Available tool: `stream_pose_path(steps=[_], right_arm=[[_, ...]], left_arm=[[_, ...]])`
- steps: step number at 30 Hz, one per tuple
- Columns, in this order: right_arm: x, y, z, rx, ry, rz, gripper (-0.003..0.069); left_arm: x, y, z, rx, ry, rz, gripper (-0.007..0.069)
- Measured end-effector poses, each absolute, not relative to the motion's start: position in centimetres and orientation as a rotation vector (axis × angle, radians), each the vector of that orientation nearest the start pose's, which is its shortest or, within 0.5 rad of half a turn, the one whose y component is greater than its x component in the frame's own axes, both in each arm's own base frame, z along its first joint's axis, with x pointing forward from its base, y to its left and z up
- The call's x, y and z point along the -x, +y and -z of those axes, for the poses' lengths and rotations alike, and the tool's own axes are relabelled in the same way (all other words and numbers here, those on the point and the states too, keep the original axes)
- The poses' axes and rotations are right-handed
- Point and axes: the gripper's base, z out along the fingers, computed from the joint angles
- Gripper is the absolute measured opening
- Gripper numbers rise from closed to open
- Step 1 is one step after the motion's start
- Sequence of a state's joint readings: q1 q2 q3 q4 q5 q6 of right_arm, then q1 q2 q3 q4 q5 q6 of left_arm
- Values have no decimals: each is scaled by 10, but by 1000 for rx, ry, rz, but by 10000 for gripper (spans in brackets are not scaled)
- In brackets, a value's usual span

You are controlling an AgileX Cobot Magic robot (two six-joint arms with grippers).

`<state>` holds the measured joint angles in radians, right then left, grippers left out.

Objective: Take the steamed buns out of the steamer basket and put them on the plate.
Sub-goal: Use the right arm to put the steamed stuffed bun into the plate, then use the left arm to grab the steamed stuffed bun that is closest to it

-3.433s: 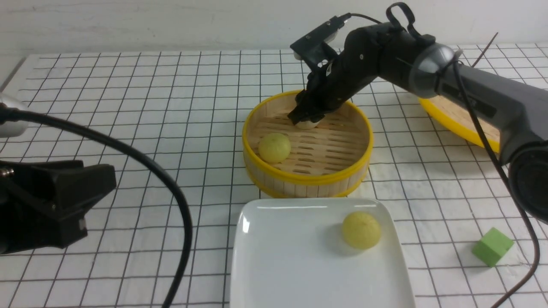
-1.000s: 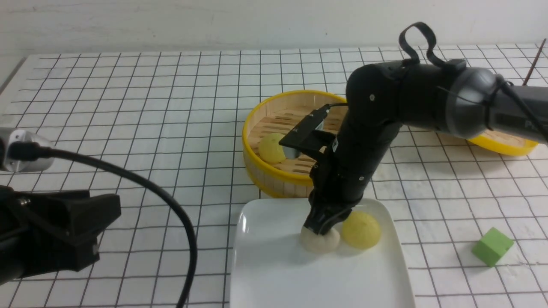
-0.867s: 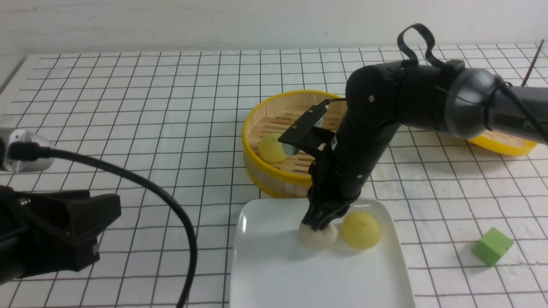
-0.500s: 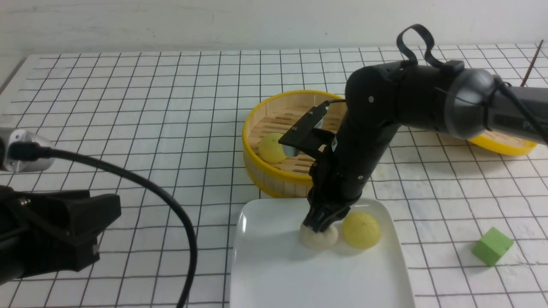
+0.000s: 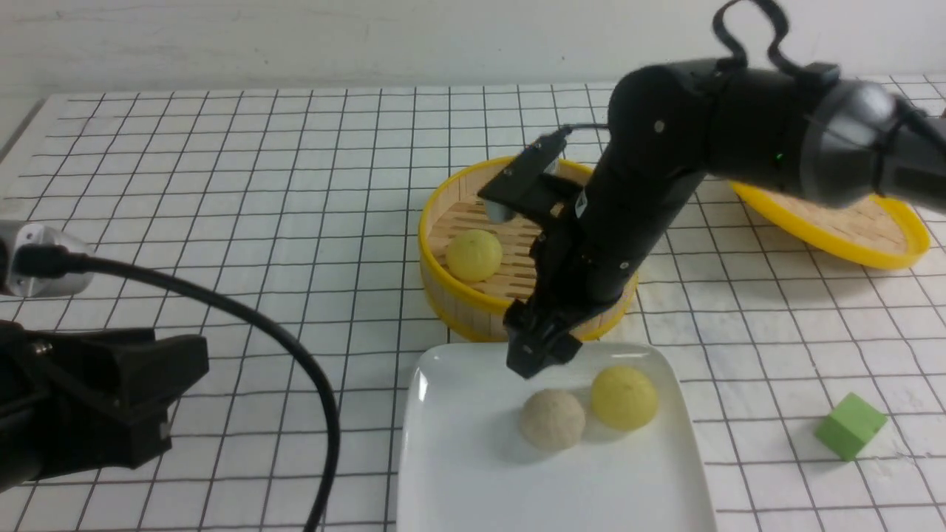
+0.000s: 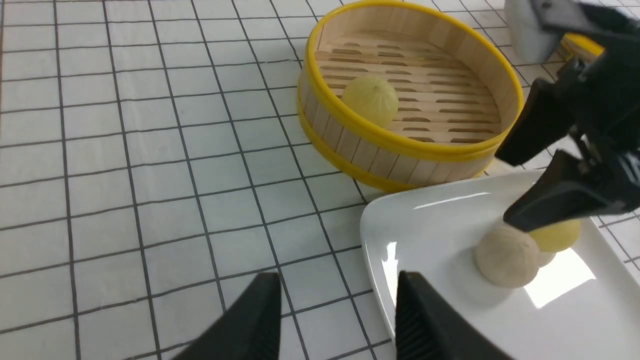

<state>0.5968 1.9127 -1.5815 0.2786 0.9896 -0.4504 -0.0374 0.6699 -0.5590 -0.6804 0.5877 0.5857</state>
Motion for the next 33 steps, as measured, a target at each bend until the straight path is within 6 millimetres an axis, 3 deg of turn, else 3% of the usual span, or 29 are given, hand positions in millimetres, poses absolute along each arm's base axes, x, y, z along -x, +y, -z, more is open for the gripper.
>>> stream_pose_path(steps=[4, 7, 8, 11, 12, 13, 15, 19, 21, 23, 25, 26, 28, 30, 33], right_arm=[[-313, 237, -327, 1176, 2320, -413, 581], [-289, 219, -382, 1087, 2198, -404, 554], [-288, 218, -385, 1081, 2192, -406, 554], [-252, 186, -439, 967, 2074, -355, 548], [-250, 184, -442, 962, 2069, -346, 548], [-229, 166, -466, 901, 2014, -324, 547], [-211, 150, -483, 849, 1976, -300, 547], [-153, 102, -523, 715, 1831, -273, 547], [-121, 78, -533, 656, 1758, -273, 547], [-97, 60, -534, 620, 1707, -284, 547], [-58, 34, -531, 572, 1601, -300, 547], [-57, 33, -528, 573, 1601, -300, 547], [-21, 8, -512, 529, 1482, -312, 547], [2, -8, -493, 495, 1391, -314, 547], [14, -20, -473, 438, 1358, -316, 542]], left_arm=[[-129, -35, -305, -237, 2029, 383, 342], [-129, -35, -306, -229, 2017, 375, 342], [-129, -35, -306, -228, 2016, 374, 342], [-130, -34, -306, -226, 2013, 372, 342], [-130, -34, -306, -226, 2013, 372, 342], [-130, -34, -306, -224, 2011, 370, 342], [-130, -34, -307, -220, 2005, 367, 342], [-132, -34, -310, -226, 1967, 358, 342], [-134, -34, -311, -226, 1945, 364, 342], [-138, -36, -312, -221, 1928, 392, 342], [-144, -38, -311, -231, 1916, 419, 342], [-146, -39, -311, -233, 1913, 425, 342], [-155, -42, -310, -232, 1889, 477, 342], [-166, -45, -307, -257, 1868, 497, 342], [-180, -49, -303, -308, 1829, 517, 342]])
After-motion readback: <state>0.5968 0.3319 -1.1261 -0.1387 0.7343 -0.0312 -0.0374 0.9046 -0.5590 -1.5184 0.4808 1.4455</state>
